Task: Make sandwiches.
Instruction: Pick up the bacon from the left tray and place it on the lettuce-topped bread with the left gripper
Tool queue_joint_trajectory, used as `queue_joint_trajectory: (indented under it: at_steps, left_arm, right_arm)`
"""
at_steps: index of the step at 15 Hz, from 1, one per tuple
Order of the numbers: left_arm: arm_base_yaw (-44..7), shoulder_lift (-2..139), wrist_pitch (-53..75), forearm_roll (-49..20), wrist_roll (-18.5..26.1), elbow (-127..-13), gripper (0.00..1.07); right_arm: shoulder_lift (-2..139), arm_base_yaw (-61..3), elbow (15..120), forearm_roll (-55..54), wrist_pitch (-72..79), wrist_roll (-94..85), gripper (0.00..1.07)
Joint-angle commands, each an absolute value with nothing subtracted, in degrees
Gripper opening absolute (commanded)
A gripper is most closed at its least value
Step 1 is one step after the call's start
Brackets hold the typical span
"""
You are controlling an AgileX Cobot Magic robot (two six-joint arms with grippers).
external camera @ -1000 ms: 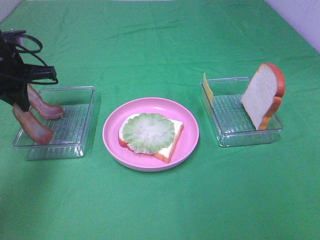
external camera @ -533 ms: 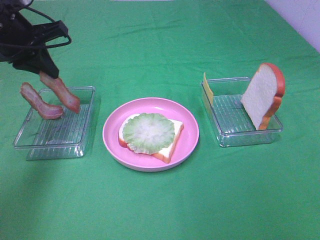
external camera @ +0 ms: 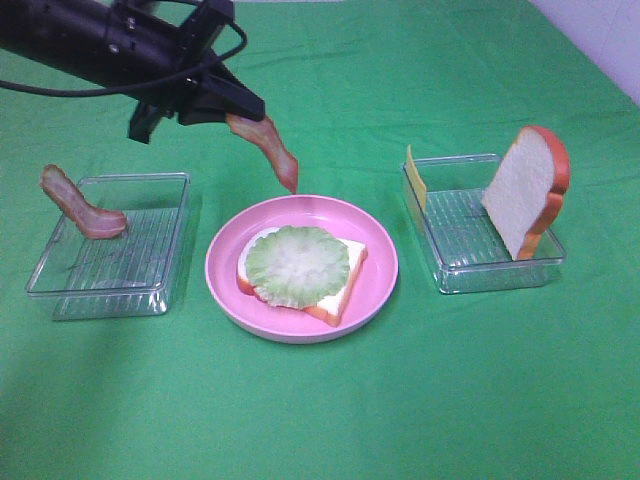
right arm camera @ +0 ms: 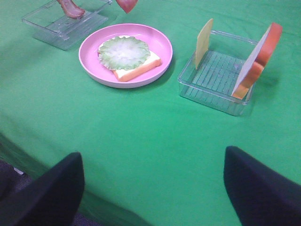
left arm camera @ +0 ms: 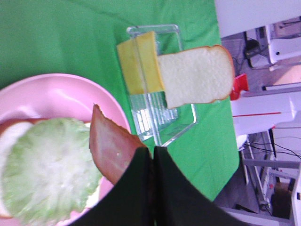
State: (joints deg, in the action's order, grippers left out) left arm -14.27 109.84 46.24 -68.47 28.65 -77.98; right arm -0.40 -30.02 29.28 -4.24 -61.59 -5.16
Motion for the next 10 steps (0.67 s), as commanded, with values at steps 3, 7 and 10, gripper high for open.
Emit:
queue_joint_trajectory:
  at_steps: [3, 7, 10]
  left_arm:
    - [-20.68, 117.17, 46.01, -81.3, 40.05, -78.32, 0.0]
    - [-20.63, 122.73, 45.89, -76.89, 40.16, -78.32, 0.0]
    - [-20.63, 122.9, 41.37, -70.24, 39.42, -78.32, 0.0]
  right_arm:
    - [-1.15, -30.14, 28.99, -4.24, -60.91, -5.56, 0.77]
    - [-1.15, -30.14, 28.99, -4.24, -60.91, -5.56, 0.77]
    - [-1.15, -30.14, 28.99, -4.24, -60.91, -5.56, 0.77]
